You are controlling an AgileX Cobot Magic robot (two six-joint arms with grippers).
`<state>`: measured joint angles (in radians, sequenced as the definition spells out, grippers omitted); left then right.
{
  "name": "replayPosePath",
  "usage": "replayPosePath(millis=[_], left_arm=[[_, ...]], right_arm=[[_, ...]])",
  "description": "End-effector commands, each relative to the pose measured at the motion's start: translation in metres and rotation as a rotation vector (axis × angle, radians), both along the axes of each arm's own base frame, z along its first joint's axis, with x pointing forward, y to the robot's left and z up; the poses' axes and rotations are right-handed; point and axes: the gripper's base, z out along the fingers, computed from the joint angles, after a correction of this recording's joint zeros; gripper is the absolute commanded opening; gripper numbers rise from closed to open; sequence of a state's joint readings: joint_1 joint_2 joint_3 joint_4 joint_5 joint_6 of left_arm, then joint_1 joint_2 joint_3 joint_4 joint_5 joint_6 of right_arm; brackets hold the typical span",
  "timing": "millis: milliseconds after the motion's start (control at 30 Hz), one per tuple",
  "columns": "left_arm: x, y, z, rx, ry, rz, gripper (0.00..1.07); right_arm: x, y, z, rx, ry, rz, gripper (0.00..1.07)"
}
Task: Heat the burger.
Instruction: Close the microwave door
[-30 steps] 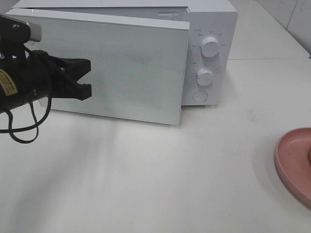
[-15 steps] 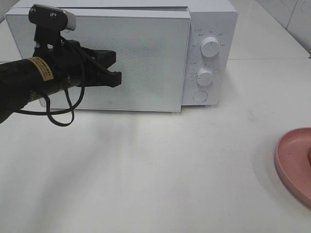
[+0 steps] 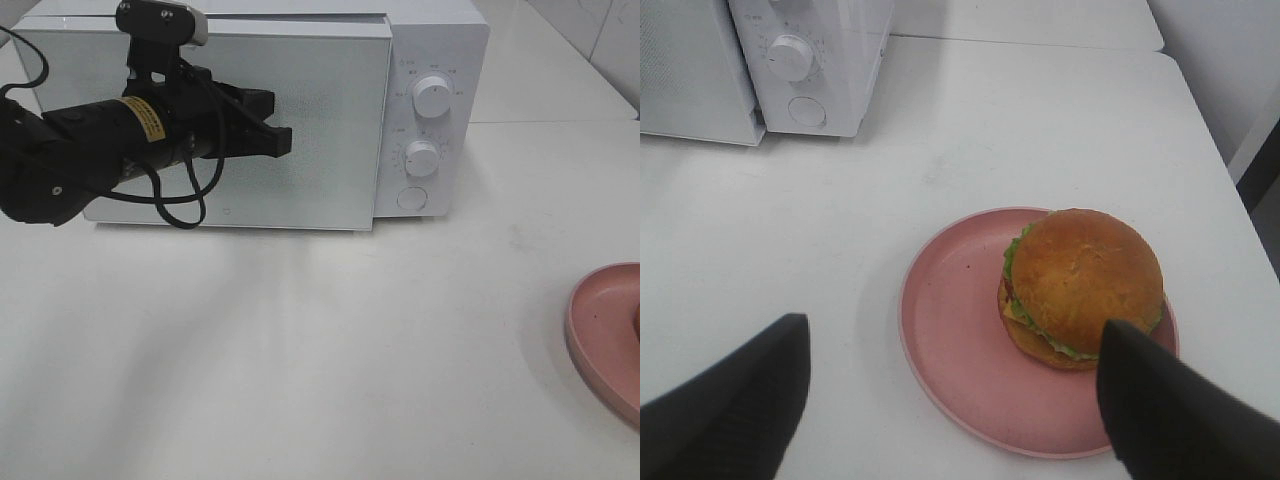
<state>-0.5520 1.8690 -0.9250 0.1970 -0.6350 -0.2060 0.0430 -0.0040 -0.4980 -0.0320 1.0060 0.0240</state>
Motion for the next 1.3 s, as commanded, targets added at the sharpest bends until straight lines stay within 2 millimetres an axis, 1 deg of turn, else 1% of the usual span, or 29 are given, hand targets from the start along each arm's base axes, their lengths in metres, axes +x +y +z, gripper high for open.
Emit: replayPosePath(millis=[33, 67, 133, 233, 300, 333, 400, 500, 567, 667, 733, 800, 900, 1000, 1033, 1067, 1100, 1133, 1167, 1200, 1233, 1267, 1300], left_arm=[[0.005, -0.009, 0.001, -0.014, -0.004, -0.003, 0.00], [0.005, -0.009, 0.001, -0.014, -0.004, -0.003, 0.00], [0.012, -0.015, 0.000, -0.013, 0.018, 0.012, 0.00], [0.015, -0.016, 0.000, -0.014, 0.018, 0.015, 0.00], [0.021, -0.021, 0.002, -0.023, 0.006, 0.015, 0.00], [0.021, -0.021, 0.002, -0.023, 0.006, 0.015, 0.00], [0.031, -0.026, 0.005, -0.030, 0.006, 0.026, 0.00], [0.033, -0.027, 0.006, -0.032, 0.012, 0.033, 0.00], [0.042, -0.030, 0.008, -0.052, 0.016, 0.057, 0.00], [0.045, -0.032, 0.008, -0.058, 0.016, 0.061, 0.00], [0.054, -0.036, 0.009, -0.069, 0.025, 0.078, 0.00], [0.056, -0.037, 0.009, -0.066, 0.027, 0.078, 0.00], [0.054, -0.040, 0.011, -0.054, 0.028, 0.064, 0.00], [0.048, -0.042, 0.011, -0.011, 0.077, 0.060, 0.00], [0.041, -0.043, 0.013, 0.026, 0.118, 0.052, 0.00], [0.041, -0.043, 0.013, 0.026, 0.118, 0.052, 0.00], [0.034, -0.043, 0.014, 0.055, 0.148, 0.045, 0.00], [0.034, -0.043, 0.014, 0.055, 0.148, 0.045, 0.00], [0.029, -0.043, 0.016, 0.073, 0.159, 0.036, 0.00], [0.018, -0.045, 0.018, 0.105, 0.169, 0.013, 0.00], [0.018, -0.045, 0.018, 0.105, 0.169, 0.013, 0.00], [0.013, -0.046, 0.020, 0.118, 0.173, 0.002, 0.00], [0.002, -0.047, 0.022, 0.160, 0.198, -0.018, 0.00]], right_arm=[[-0.003, 0.000, 0.001, -0.003, -0.038, -0.005, 0.76], [-0.003, 0.000, 0.001, -0.003, -0.038, -0.005, 0.76], [-0.003, 0.000, 0.001, -0.003, -0.038, -0.005, 0.76], [-0.003, 0.000, 0.001, -0.003, -0.038, -0.005, 0.76], [-0.003, 0.000, 0.001, -0.003, -0.038, -0.005, 0.76], [-0.003, 0.000, 0.001, -0.003, -0.038, -0.005, 0.76], [-0.003, 0.000, 0.001, -0.003, -0.038, -0.005, 0.76], [-0.003, 0.000, 0.001, -0.003, -0.038, -0.005, 0.76], [-0.003, 0.000, 0.001, -0.003, -0.038, -0.005, 0.76], [-0.003, 0.000, 0.001, -0.003, -0.038, -0.005, 0.76], [-0.003, 0.000, 0.001, -0.003, -0.038, -0.005, 0.76], [-0.003, 0.000, 0.001, -0.003, -0.038, -0.005, 0.76], [-0.003, 0.000, 0.001, -0.003, -0.038, -0.005, 0.76], [-0.003, 0.000, 0.001, -0.003, -0.038, -0.005, 0.76], [-0.003, 0.000, 0.001, -0.003, -0.038, -0.005, 0.76], [-0.003, 0.000, 0.001, -0.003, -0.038, -0.005, 0.76], [-0.003, 0.000, 0.001, -0.003, -0.038, -0.005, 0.76], [-0.003, 0.000, 0.001, -0.003, -0.038, -0.005, 0.76], [-0.003, 0.000, 0.001, -0.003, -0.038, -0.005, 0.76], [-0.003, 0.000, 0.001, -0.001, -0.038, -0.006, 0.76], [-0.003, 0.000, 0.001, -0.001, -0.038, -0.006, 0.76], [-0.003, 0.000, 0.001, -0.002, -0.038, -0.007, 0.76], [-0.003, 0.000, 0.001, -0.002, -0.038, -0.007, 0.76]])
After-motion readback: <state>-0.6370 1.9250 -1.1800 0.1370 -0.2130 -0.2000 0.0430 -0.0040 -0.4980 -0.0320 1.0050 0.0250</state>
